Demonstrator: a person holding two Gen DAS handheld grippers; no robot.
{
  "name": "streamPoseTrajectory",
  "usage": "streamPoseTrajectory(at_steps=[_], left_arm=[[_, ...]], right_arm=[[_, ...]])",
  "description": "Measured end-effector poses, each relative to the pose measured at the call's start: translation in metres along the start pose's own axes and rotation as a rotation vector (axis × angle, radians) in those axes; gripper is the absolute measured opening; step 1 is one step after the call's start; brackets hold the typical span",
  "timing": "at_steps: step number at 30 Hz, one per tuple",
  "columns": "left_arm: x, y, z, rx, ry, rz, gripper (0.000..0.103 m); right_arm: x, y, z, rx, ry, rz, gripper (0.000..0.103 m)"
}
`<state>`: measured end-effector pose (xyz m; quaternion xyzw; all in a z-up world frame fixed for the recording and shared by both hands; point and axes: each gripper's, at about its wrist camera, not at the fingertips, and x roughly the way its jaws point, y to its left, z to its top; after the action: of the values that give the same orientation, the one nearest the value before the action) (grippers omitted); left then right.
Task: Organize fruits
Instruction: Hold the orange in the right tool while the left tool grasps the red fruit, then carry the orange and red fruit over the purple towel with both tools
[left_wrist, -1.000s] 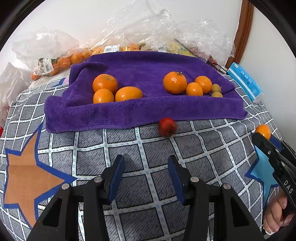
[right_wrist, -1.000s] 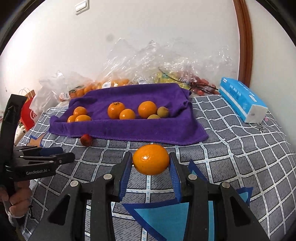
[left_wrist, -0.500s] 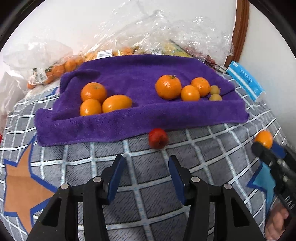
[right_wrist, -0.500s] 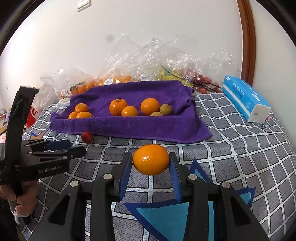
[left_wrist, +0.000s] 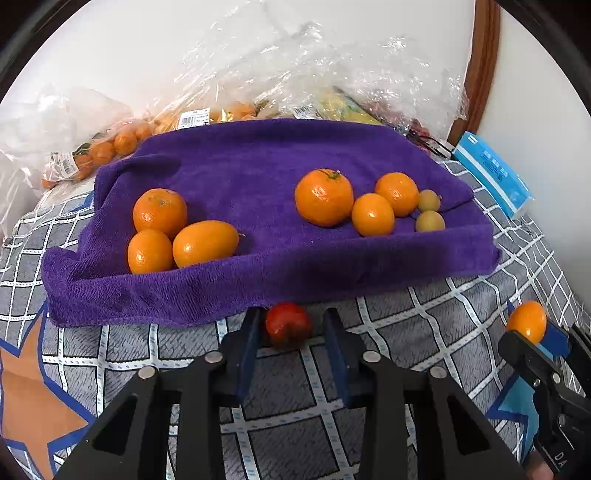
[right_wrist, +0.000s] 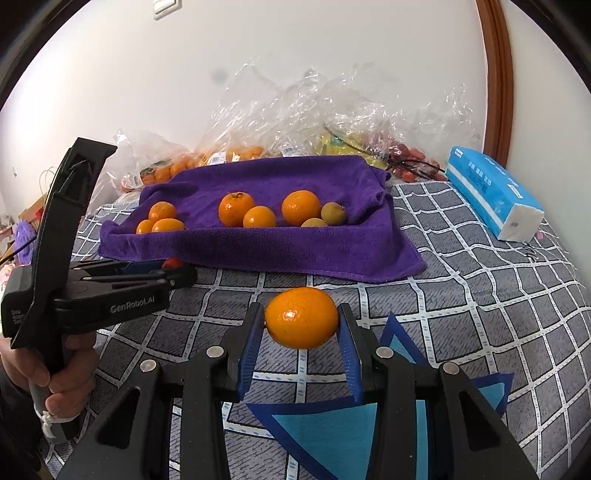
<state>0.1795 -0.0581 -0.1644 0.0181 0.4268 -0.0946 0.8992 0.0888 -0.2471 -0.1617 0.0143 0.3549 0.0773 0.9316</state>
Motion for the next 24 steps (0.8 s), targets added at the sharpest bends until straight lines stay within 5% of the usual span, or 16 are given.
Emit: streamPoseTrajectory(at_steps=[3,16,24], left_arm=[[-0.001,0.005,-0.001,-0.025,-0.011,-0.019,0.023],[-0.009,0.026,-0.008,-0.122,-0.001,-0.132,0.023],[-0.030,0.037,-0.023,-0.124,-0.006,-0.123,0.023]], right_arm=[[0.001,0.001,0.000,-0.004,0.005,0.003,0.040],[-0.002,0.001,0.000,0.000,-0.009,0.025,0.040],[-0.008,0.002,0.000,0.004,-0.040,0.038,0.040]])
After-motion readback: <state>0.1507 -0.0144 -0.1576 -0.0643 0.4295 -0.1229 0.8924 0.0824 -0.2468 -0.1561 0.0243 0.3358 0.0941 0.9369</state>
